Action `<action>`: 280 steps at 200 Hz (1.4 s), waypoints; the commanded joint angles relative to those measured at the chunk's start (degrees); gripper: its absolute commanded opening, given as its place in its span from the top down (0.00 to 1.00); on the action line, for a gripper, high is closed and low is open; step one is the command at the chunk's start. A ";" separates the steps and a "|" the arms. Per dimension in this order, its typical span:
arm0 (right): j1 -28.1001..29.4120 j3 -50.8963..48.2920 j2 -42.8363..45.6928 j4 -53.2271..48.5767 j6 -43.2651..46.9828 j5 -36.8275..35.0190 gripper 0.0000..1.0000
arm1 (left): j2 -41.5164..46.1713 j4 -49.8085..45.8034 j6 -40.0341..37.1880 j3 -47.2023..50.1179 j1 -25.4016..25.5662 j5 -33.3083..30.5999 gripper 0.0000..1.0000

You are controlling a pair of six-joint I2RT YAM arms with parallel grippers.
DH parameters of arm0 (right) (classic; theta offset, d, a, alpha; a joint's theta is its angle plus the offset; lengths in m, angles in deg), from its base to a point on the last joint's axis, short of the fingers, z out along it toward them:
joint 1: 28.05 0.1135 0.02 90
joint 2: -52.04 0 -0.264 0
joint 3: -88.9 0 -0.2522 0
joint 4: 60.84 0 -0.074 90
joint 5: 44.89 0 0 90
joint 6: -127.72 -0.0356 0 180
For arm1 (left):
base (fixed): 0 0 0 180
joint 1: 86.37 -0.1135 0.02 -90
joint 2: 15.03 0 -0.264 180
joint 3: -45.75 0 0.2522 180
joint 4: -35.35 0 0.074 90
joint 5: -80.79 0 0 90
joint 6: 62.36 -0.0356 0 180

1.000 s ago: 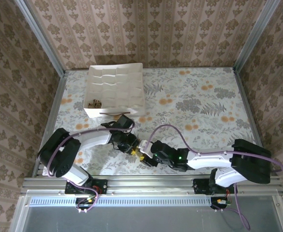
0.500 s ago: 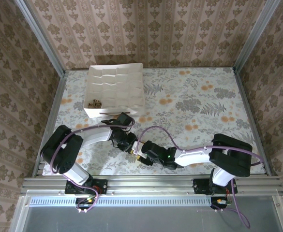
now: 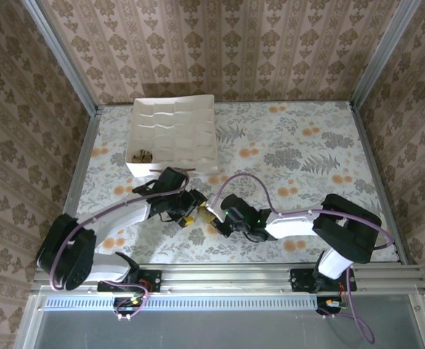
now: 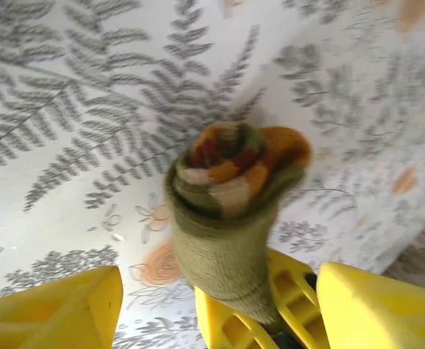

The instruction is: Roll the socks

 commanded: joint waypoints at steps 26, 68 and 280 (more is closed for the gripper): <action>-10.36 -4.87 -4.59 -3.34 -9.86 22.56 1.00 | 1.87 13.32 4.84 7.19 0.00 -1.60 0.30; -16.28 -2.87 -9.28 -4.77 -14.03 33.50 1.00 | -2.89 19.97 5.22 6.82 1.87 -2.38 0.31; 14.21 -3.59 13.58 -4.19 11.84 -16.29 0.23 | -9.44 -22.67 8.64 -0.34 4.22 -3.68 1.00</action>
